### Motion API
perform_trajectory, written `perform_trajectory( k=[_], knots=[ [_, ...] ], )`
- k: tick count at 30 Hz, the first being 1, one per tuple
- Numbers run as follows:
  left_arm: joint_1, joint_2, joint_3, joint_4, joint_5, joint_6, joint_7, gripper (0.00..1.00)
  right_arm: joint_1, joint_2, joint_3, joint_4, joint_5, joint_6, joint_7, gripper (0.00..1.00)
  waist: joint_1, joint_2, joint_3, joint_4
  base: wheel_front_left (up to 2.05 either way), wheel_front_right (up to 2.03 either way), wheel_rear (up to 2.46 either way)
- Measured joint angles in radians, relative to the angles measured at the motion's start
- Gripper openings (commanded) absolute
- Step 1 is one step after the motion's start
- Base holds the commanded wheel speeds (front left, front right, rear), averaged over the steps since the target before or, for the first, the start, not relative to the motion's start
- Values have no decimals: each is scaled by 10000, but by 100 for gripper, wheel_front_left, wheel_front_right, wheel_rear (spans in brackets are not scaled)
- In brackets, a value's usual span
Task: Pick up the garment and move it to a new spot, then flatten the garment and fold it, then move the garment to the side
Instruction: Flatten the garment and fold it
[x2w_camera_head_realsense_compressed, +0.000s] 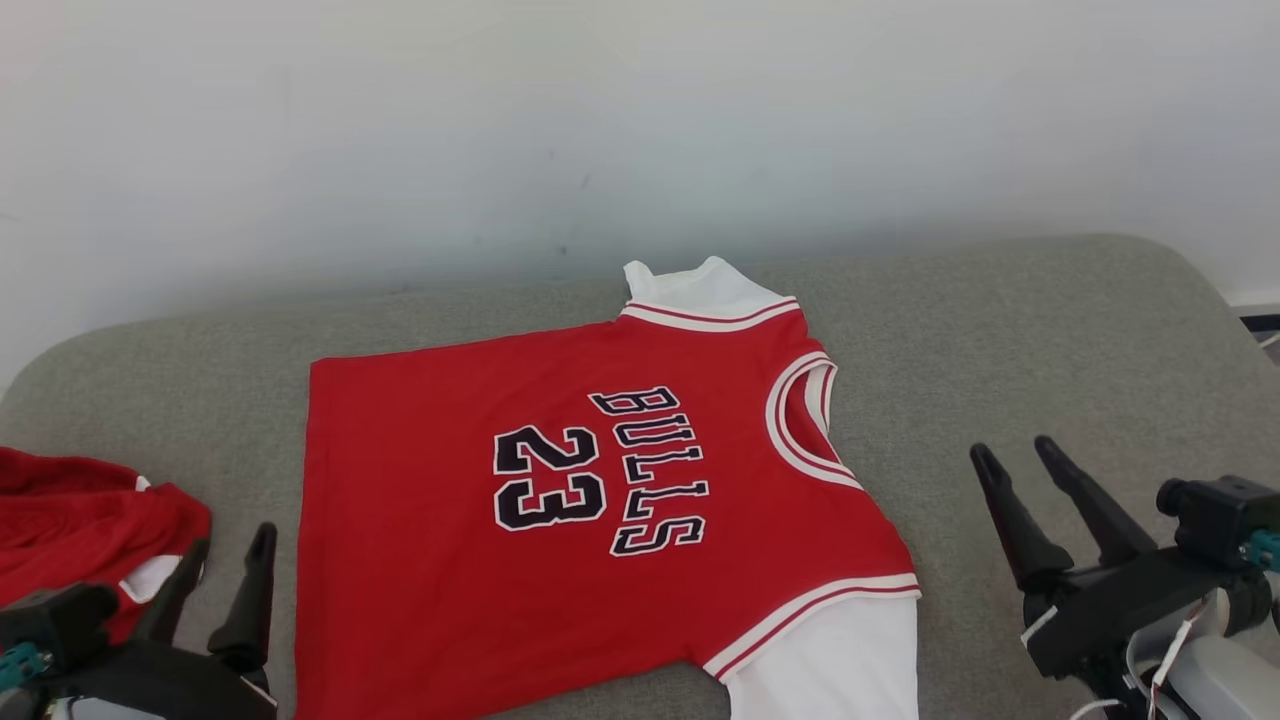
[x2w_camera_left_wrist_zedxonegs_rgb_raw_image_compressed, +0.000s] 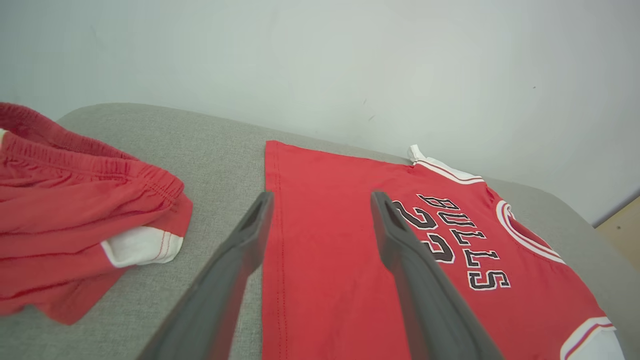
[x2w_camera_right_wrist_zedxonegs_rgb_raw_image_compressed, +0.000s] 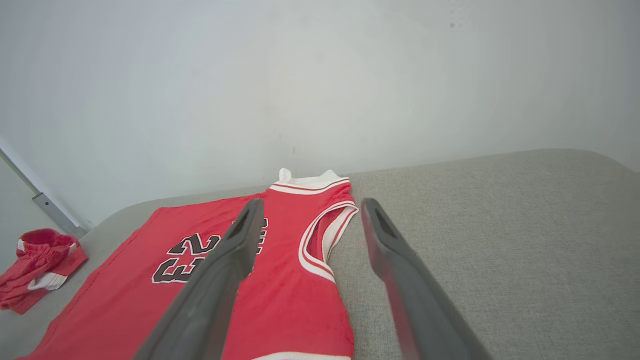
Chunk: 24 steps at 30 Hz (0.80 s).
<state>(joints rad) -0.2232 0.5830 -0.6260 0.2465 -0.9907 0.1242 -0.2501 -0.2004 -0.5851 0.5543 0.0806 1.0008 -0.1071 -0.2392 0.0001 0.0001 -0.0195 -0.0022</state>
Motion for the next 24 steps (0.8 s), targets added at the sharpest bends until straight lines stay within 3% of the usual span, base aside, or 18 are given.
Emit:
perform_trajectory(
  k=[10,24],
  knots=[
    [548,-1028,1902,328,1371,0,-2,100,-149,813,-577,539,-838,-163,-121,100,0,1,189,-172,0,0,0],
    [1430,-2115,3028,378,3459,0,-2,100,138,1306,-790,1310,-3012,-173,-155,100,0,0,203,-168,0,0,0]
  ],
)
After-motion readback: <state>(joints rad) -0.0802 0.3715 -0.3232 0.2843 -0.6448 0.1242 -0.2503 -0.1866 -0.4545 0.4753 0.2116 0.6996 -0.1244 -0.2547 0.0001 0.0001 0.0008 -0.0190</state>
